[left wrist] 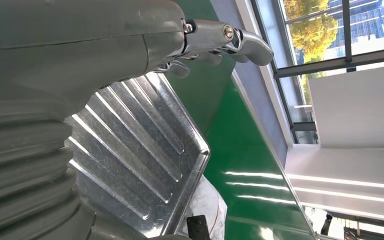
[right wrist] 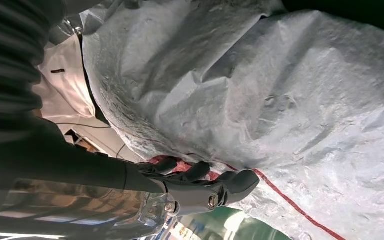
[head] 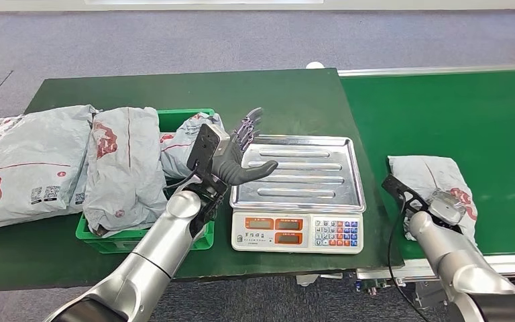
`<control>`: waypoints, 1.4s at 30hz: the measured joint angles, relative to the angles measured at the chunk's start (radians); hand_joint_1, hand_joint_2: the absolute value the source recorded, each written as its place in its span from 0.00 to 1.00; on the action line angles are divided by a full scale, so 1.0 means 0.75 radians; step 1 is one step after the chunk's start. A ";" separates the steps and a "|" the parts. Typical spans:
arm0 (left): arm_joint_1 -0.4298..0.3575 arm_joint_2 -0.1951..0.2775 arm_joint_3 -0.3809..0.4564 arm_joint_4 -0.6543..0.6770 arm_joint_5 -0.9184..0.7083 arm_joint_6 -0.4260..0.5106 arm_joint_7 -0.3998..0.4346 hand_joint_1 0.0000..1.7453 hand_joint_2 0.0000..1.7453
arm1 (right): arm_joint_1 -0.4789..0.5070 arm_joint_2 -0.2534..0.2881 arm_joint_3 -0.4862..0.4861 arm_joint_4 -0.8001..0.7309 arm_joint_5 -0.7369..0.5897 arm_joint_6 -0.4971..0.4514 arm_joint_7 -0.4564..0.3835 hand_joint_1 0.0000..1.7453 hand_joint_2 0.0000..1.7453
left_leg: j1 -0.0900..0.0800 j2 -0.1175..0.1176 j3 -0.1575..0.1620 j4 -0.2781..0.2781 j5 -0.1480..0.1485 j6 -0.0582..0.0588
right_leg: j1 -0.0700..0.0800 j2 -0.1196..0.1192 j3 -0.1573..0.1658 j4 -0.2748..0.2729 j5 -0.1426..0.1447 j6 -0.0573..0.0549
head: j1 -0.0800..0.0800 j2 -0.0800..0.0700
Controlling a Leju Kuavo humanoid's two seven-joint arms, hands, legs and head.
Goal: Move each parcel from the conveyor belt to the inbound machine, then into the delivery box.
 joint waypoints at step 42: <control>-0.028 0.026 0.001 -0.028 -0.077 0.027 0.026 0.00 1.00 | -0.033 0.007 -0.114 -0.121 0.114 -0.728 -0.280 1.00 1.00 | 0.000 -0.001 0.000 0.000 0.000 0.000 | 0.000 -0.001 0.000 0.000 0.000 0.000 | 0.000 0.000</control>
